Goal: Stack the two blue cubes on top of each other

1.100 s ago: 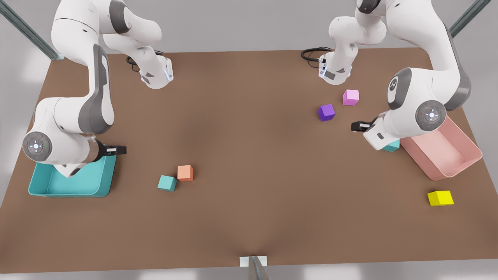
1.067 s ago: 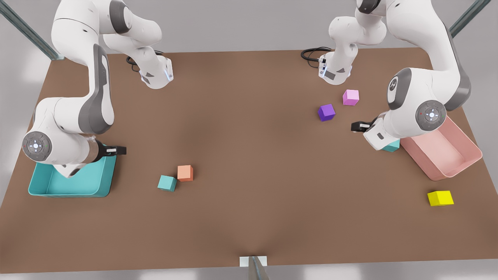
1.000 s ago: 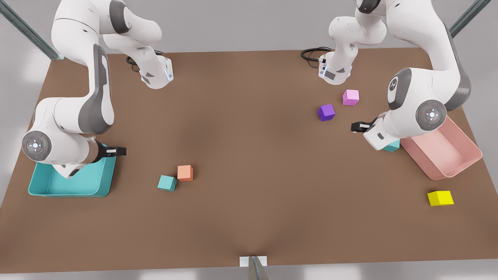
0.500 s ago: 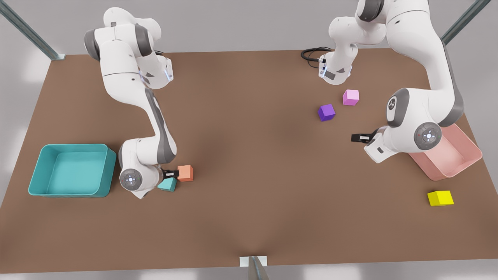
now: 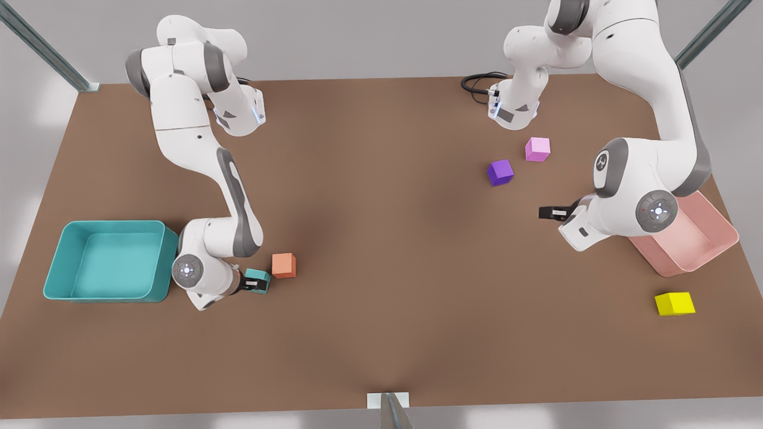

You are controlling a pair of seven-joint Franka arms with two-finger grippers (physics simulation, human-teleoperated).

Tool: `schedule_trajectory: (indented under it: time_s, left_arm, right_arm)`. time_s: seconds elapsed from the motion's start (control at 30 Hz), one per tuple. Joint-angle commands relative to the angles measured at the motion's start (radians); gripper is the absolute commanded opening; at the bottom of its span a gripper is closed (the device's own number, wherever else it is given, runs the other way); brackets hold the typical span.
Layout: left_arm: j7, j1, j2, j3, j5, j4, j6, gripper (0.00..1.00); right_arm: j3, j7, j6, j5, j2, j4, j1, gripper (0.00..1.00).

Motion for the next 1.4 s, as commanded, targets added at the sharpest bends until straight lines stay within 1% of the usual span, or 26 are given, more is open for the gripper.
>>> schedule_trajectory:
  time_s: [0.0,0.23,0.4,0.57,0.6,0.63,0.67,0.7,0.8,0.87,0.93,0.97,1.03,1.07,1.1,1.17,1.2,1.23,1.27,1.3,1.33,1.37]
  left_arm:
    - [0.013,-0.001,-0.003,-0.002,0.0,0.001,0.0,1.0]
    - [0.014,0.003,0.0,0.0,0.002,-0.001,0.0,1.0]
    - [0.013,0.003,0.013,0.0,0.002,0.001,0.0,1.0]
    - [0.013,0.002,0.014,0.0,0.002,0.001,0.0,1.0]
    - [0.013,0.003,0.014,0.0,0.002,0.001,0.0,1.0]
    - [0.013,0.002,0.014,0.0,0.002,0.001,0.0,1.0]
    - [0.013,0.002,0.014,0.0,0.002,0.001,0.0,1.0]
    - [0.013,0.002,0.014,0.0,0.002,0.001,0.0,1.0]
    - [0.013,0.002,0.014,0.0,0.002,0.001,0.0,1.0]
    - [0.013,0.003,0.014,0.0,0.002,0.001,0.0,1.0]
    - [0.013,0.005,0.014,0.0,0.002,0.001,0.001,1.0]
    - [0.013,0.006,0.016,0.0,0.002,0.001,0.001,1.0]
    - [0.013,0.006,0.023,0.0,0.003,0.001,0.003,1.0]
    - [0.011,0.009,0.028,0.002,0.003,0.001,0.003,1.0]
    - [0.01,0.023,0.028,0.002,0.005,0.001,0.003,1.0]
    - [0.008,0.052,0.033,0.003,0.012,0.002,0.001,1.0]
    - [0.001,0.075,0.026,0.002,0.05,0.001,-0.004,1.0]
    - [-0.027,0.103,0.016,0.009,0.08,-0.005,-0.017,1.0]
    - [-0.09,0.103,0.013,0.055,0.081,-0.036,-0.042,1.0]
    - [-0.104,0.138,-0.015,0.08,0.118,-0.099,-0.053,1.0]
    - [-0.229,0.132,-0.013,0.147,0.155,-0.146,0.001,1.0]
    - [-0.422,0.146,-0.015,0.149,0.152,-0.246,0.188,1.0]
  right_arm:
    - [0.001,-0.03,0.067,0.007,0.003,-0.013,0.002,0.99]
    - [0.005,-0.032,0.118,0.008,-0.004,-0.084,0.005,0.99]
    - [0.005,-0.03,0.135,0.014,0.01,-0.09,0.002,0.99]
    - [0.005,-0.03,0.152,0.051,0.057,-0.077,-0.001,0.99]
    - [0.005,-0.03,0.152,0.053,0.057,-0.077,-0.001,0.95]
    - [0.005,-0.029,0.143,0.056,0.056,-0.071,0.0,0.74]
    - [0.007,-0.027,0.126,0.057,0.053,-0.064,-0.001,0.59]
    - [0.007,-0.029,0.087,0.08,0.049,-0.047,-0.003,0.58]
    - [0.005,-0.024,-0.04,0.097,0.007,-0.013,-0.003,0.58]
    - [0.002,-0.007,-0.157,0.093,-0.026,0.064,0.003,0.59]
    - [0.002,0.096,-0.295,0.083,-0.038,0.17,0.023,0.59]
    - [0.002,0.206,-0.354,0.082,-0.039,0.229,0.06,0.59]
    - [0.002,0.424,-0.362,0.08,-0.036,0.255,0.166,0.59]
    - [0.004,0.574,-0.347,0.088,-0.03,0.28,0.233,0.59]
    - [0.004,0.71,-0.321,0.093,0.009,0.327,0.279,0.59]
    - [0.014,0.971,-0.198,0.099,0.126,0.45,0.367,0.59]
    - [0.073,1.071,-0.112,0.097,0.183,0.505,0.368,0.59]
    - [0.117,1.123,-0.022,0.097,0.215,0.519,0.37,0.59]
    - [0.16,1.149,0.064,0.096,0.241,0.519,0.372,0.59]
    - [0.207,1.159,0.176,0.094,0.286,0.538,0.373,0.59]
    - [0.224,1.22,0.267,0.093,0.342,0.587,0.393,0.59]
    - [0.235,1.242,0.308,0.093,0.375,0.631,0.41,0.59]
